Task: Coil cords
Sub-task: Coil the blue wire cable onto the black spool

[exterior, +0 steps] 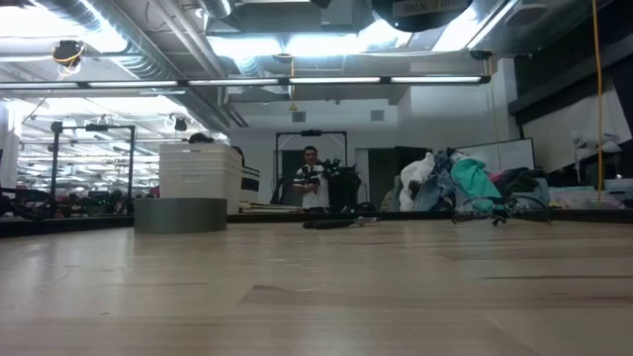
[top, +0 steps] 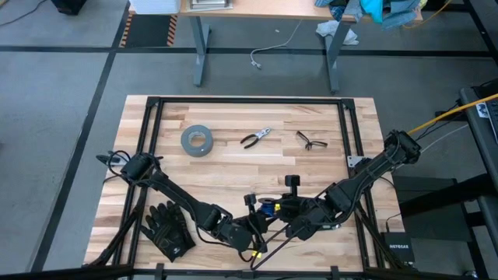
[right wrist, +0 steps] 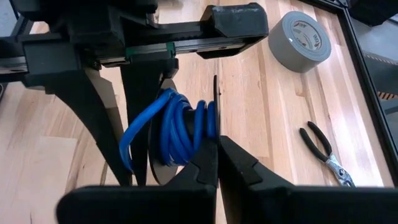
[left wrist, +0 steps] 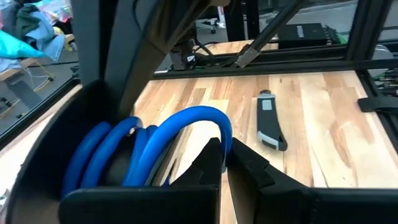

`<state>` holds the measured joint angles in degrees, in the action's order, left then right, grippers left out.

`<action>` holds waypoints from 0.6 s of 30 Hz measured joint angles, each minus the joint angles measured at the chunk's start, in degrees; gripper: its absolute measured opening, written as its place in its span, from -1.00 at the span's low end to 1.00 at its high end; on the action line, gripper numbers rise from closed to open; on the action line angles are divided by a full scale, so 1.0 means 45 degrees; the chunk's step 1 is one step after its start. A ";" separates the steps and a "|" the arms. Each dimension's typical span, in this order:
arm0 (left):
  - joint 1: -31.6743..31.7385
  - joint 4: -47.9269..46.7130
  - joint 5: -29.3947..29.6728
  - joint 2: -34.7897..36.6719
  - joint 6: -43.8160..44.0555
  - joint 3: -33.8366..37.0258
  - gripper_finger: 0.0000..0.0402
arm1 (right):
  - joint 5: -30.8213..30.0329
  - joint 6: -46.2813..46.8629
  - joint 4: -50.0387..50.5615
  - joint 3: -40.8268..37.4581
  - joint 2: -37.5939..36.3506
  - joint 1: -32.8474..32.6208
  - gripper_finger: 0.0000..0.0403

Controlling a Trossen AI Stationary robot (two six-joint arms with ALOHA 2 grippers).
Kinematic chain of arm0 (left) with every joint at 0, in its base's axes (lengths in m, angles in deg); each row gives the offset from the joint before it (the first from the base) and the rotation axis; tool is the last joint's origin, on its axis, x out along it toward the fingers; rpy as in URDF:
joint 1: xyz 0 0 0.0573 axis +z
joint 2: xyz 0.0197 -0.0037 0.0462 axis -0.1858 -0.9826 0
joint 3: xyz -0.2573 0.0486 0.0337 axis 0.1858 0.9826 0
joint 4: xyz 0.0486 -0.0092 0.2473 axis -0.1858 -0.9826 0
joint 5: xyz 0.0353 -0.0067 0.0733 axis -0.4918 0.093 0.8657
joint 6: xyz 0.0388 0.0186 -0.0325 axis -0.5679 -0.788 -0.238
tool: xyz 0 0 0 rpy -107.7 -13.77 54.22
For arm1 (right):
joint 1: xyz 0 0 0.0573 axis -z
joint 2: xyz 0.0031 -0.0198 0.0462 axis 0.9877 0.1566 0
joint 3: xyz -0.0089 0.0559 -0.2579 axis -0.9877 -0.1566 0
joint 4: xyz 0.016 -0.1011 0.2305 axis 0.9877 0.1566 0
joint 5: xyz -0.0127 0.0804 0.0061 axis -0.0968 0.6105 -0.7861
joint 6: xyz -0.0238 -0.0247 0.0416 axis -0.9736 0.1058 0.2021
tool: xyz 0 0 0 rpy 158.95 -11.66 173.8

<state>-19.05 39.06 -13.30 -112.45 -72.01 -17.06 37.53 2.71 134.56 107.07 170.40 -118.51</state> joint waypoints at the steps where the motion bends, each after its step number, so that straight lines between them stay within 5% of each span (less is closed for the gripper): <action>1: 0.0011 0.0007 0.0034 0.0000 0.0016 0.0000 -0.98 | 0.0000 0.0000 0.0019 0.0000 0.0000 0.0005 -0.99; 18: 0.0272 0.1747 0.0016 -0.0029 -0.1066 0.0024 -0.99 | -0.0209 0.0403 0.0315 0.0000 -0.0019 0.0010 -0.99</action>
<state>-17.82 46.92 -13.22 -112.58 -76.81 -16.95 36.59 4.52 135.98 107.07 170.32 -118.47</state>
